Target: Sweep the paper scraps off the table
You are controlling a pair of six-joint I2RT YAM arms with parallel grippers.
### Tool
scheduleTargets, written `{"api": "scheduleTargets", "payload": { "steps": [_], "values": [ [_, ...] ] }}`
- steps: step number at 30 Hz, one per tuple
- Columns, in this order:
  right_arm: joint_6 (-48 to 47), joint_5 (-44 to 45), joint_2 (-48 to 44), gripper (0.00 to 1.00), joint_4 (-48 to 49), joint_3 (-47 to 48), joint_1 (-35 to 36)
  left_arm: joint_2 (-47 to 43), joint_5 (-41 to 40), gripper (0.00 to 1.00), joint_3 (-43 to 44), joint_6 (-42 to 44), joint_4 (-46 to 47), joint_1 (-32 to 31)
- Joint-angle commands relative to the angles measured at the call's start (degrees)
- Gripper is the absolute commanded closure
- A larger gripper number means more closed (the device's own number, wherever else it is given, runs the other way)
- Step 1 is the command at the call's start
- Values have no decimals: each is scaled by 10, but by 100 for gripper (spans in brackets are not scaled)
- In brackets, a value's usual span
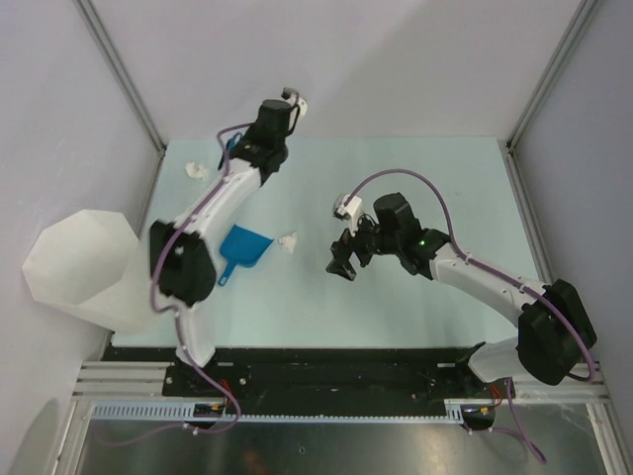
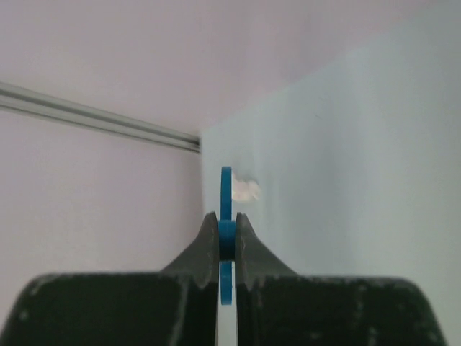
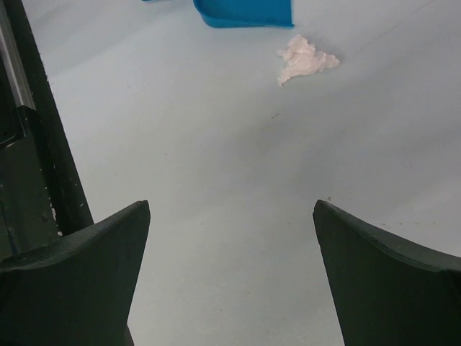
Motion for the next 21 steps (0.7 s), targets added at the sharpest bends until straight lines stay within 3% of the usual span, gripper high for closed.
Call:
{"api": "scheduleTargets", "payload": {
  "steps": [1, 6, 10, 15, 21],
  "values": [
    [-7, -4, -25, 0, 12, -2, 15, 129, -174, 100, 134, 130, 111, 37],
    [-21, 4, -23, 0, 10, -2, 34, 256, -195, 100, 276, 179, 115, 98],
    [-18, 9, -19, 0, 26, -2, 43, 345, -187, 100, 330, 185, 115, 128],
    [-15, 9, -17, 0, 37, -2, 52, 387, -169, 100, 321, 175, 114, 156],
    [-15, 32, -24, 0, 23, -2, 60, 403, -55, 100, 294, 134, 97, 161]
  ]
}}
